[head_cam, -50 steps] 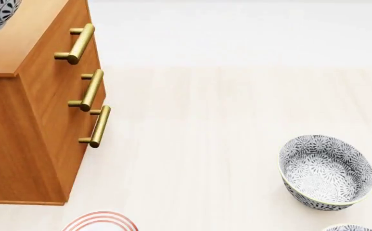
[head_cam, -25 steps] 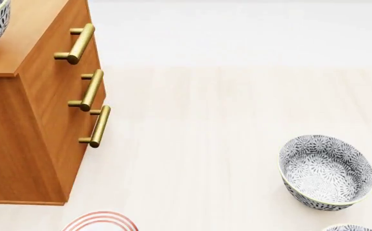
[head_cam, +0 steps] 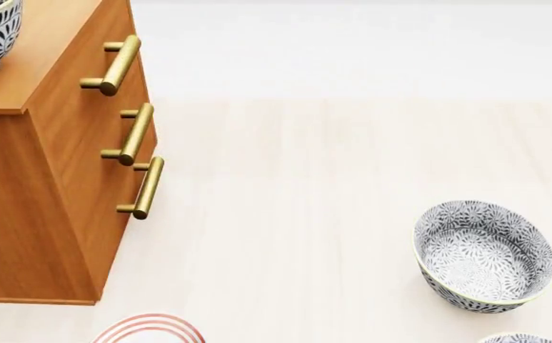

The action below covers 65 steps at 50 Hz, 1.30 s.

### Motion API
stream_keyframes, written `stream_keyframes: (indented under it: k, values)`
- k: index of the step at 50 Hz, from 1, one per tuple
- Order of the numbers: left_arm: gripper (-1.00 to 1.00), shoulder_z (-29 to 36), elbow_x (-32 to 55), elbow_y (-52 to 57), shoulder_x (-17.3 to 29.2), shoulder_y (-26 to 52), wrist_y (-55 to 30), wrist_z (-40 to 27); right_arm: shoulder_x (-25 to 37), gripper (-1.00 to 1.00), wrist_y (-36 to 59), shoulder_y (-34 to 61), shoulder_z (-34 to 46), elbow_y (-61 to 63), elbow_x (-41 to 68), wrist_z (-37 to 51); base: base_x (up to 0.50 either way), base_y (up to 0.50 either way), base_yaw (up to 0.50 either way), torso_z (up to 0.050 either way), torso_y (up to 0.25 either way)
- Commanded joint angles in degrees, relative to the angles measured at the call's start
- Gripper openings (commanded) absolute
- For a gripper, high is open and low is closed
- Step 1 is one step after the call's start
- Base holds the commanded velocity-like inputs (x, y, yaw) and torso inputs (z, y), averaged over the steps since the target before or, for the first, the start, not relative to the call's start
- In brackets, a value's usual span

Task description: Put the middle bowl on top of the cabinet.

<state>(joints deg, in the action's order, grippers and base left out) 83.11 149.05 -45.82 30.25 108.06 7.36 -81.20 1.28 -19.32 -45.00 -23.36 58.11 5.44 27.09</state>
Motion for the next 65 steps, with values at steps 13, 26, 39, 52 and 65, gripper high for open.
stream_keyframes:
  k: [13, 26, 39, 52, 65]
  values:
    - [1.00, 3.9, -15.0, 21.5, 8.1, 7.3, 8.7, -6.1, -1.3, 1.00, -1.7, 0.0, -1.9, -3.6, -0.3, -2.1, 0.00, 0.00, 0.00, 0.000, 0.000]
    - [1.00, 10.2, -21.3, 36.4, 13.7, 9.6, 11.7, -7.8, -1.3, 1.00, -2.1, 0.0, -2.4, -4.0, 0.3, -2.7, 0.00, 0.00, 0.00, 0.000, 0.000]
    - [1.00, 15.3, -32.8, 50.3, 18.5, 7.9, 15.0, -7.2, -1.3, 1.00, -2.0, 0.0, -1.7, -4.2, -0.4, -2.8, 0.00, 0.00, 0.00, 0.000, 0.000]
    - [1.00, 19.7, -42.3, 58.3, 21.1, 6.0, 19.7, -7.3, -1.3, 1.00, -1.8, 0.0, -1.7, -3.9, -0.6, -2.9, 0.00, 0.00, 0.00, 0.000, 0.000]
    - [1.00, 23.5, -58.5, 66.4, 22.8, -0.6, 26.4, -6.9, -1.3, 1.00, -1.6, 0.0, -1.9, -3.6, -0.4, -3.2, 0.00, 0.00, 0.00, 0.000, 0.000]
